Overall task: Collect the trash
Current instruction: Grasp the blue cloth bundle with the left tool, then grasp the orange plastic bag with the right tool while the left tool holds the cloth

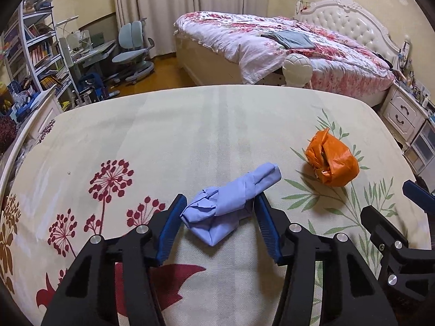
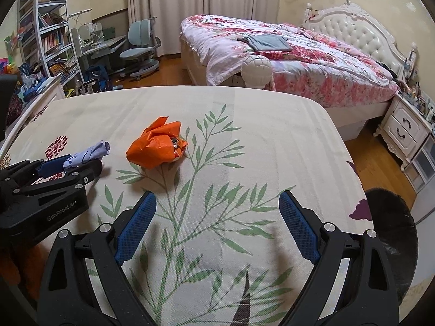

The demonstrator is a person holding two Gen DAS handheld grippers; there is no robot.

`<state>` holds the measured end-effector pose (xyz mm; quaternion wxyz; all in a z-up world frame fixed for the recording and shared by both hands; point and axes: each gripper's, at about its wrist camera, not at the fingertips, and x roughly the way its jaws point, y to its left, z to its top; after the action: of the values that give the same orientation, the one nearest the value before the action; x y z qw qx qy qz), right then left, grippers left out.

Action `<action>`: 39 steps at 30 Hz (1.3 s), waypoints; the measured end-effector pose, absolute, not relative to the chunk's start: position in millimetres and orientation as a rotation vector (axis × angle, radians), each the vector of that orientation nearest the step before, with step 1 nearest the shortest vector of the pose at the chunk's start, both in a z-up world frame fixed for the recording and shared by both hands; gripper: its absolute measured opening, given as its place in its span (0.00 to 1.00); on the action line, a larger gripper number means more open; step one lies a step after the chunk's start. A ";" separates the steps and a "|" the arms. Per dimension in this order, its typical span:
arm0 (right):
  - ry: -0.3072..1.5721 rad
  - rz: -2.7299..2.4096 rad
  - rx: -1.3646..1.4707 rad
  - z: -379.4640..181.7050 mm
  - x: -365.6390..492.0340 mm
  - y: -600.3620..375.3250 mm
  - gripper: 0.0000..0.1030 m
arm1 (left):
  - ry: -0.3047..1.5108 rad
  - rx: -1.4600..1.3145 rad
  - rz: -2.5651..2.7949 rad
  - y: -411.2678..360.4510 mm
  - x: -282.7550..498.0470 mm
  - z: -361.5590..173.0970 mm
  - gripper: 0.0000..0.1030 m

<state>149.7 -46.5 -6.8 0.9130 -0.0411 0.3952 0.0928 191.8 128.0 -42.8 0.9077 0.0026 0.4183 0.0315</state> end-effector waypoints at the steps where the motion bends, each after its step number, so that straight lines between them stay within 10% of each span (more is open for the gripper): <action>1: 0.814 0.196 -0.086 -6.7 150.2 -43.7 0.87 | 0.856 0.010 0.081 129.9 191.1 -42.0 0.52; 12: 0.833 0.235 -0.113 -8.3 172.3 -7.5 0.86 | 0.879 -0.041 0.221 173.4 200.1 -44.7 0.52; 26: 0.885 0.246 -0.099 -14.8 203.1 12.4 0.47 | 0.899 -0.069 0.226 184.9 202.4 -49.6 0.52; 39: 0.890 0.258 -0.088 -15.1 194.4 8.7 0.46 | 0.892 -0.061 0.206 181.0 199.3 -49.7 0.52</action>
<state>194.4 8.7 -15.1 0.8936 -0.0424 0.4290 0.1246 199.3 181.0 -49.7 0.8967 -0.0294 0.4304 0.0994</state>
